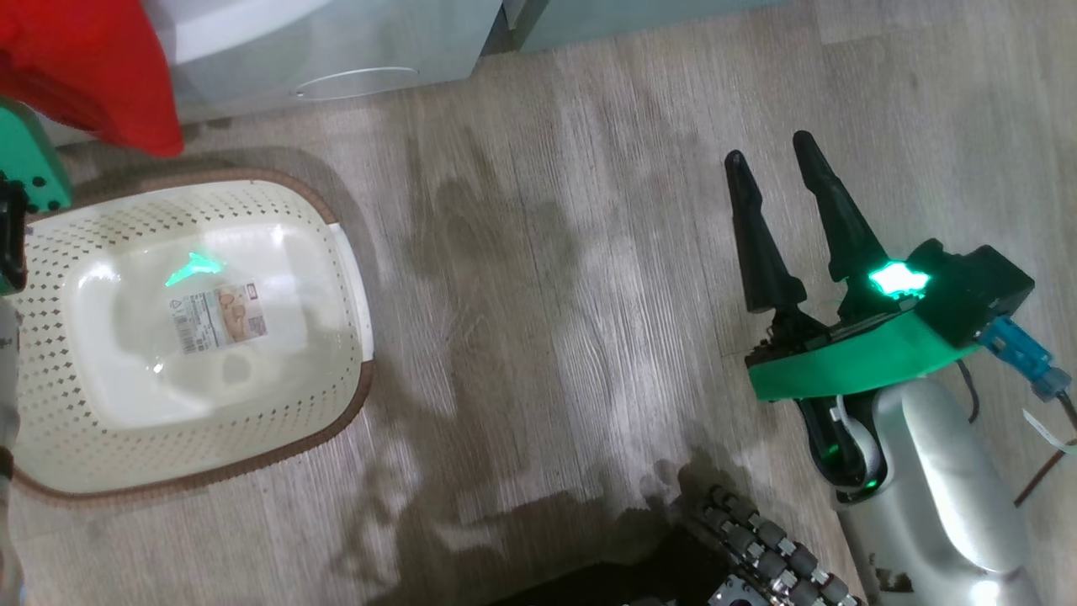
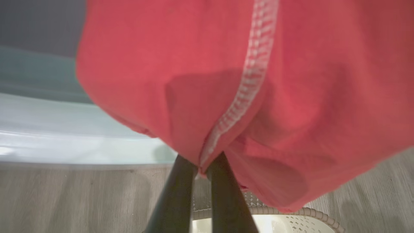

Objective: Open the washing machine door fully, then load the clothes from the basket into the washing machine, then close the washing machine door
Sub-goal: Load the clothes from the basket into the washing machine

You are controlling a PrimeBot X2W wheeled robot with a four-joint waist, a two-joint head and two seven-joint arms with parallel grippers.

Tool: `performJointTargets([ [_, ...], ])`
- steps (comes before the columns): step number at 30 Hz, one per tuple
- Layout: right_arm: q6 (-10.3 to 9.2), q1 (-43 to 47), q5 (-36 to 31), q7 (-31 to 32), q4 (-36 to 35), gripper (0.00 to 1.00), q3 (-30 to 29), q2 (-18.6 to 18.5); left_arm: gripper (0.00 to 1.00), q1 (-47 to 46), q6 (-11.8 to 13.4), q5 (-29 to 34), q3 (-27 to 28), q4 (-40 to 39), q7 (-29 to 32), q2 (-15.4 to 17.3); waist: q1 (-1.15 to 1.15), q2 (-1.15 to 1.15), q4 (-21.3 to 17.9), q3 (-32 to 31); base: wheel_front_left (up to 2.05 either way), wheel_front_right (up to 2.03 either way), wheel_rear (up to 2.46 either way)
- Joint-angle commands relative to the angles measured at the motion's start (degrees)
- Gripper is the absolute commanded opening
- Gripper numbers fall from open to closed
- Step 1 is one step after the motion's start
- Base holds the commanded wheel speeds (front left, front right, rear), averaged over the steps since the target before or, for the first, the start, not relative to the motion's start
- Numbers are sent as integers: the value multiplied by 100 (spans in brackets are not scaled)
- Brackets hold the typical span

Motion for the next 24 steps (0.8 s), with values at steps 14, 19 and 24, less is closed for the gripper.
performJointTargets([
  [14,0,130,-48,-52,-226,100,-81,-11,0,726,-368,-447,109,-1277,597,265,0,0,399,-253,0,0,0],
  [19,0,135,-72,-52,-229,100,-70,-11,0,1179,-253,-698,302,-2655,1199,489,0,0,444,-314,0,0,0],
  [24,0,91,35,-52,-226,100,42,-11,0,1386,-15,-825,527,-3923,1672,722,0,0,308,-310,0,0,0],
])
